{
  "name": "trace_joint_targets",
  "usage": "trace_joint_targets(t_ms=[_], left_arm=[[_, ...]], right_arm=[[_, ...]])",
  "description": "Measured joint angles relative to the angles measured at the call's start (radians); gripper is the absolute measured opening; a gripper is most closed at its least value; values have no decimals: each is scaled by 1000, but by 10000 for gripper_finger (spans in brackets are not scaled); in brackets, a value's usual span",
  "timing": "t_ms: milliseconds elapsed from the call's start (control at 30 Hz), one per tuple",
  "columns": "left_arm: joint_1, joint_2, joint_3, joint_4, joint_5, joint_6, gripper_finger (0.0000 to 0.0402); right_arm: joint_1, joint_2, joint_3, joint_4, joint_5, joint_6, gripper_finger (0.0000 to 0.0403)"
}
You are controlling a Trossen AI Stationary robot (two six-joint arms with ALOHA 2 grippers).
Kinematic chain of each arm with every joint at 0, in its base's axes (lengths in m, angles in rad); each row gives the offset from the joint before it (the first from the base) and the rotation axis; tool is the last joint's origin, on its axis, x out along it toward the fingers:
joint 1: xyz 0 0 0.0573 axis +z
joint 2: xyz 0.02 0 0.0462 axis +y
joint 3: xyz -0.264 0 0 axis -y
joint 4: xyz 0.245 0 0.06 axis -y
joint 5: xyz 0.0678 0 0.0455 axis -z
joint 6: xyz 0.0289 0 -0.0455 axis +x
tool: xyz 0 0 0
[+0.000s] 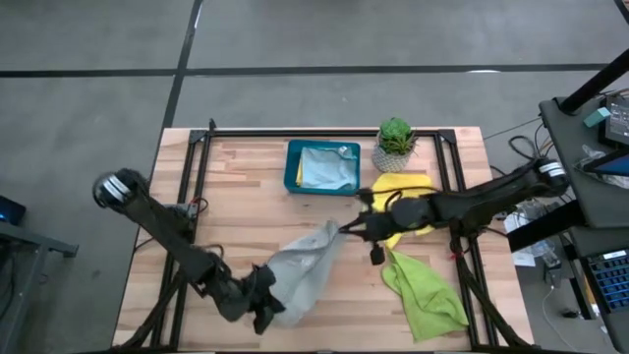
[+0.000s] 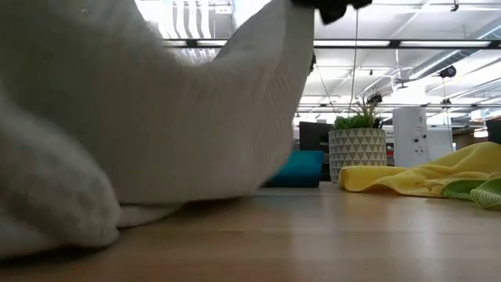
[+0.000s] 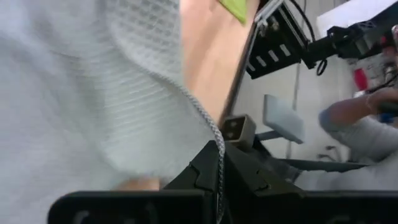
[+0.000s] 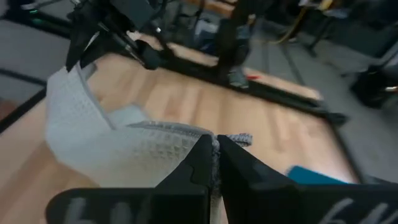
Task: Fold microfiber towels
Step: Fold the grey microfiber cloth
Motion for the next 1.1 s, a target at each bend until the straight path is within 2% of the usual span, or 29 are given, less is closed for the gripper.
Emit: trace_joint_targets(t_ms=[200,300,400,567,700,867,1100], left_arm=[[66,-187,-2,-272,-32,108,0],[104,-275,2,-394,-38,166,0],[153,-370,4,-437,-69,255,0],[254,-514,5,-437,-80,494,0],[347,-603,5,-438,-79,653,0],[465,-683,12,-472,-61,791,0],[637,-741,49,-490,-51,990,0]], right_arm=[[-2,-111,0,-57,102,-19,9],[-2,-145,0,-55,187,-45,9],[-2,-176,0,-25,293,-86,9],[-11,-208,0,116,405,-174,9],[-55,-219,0,162,415,-205,9],[-141,-205,46,126,415,-197,9],[-229,-163,165,-7,374,-170,9]])
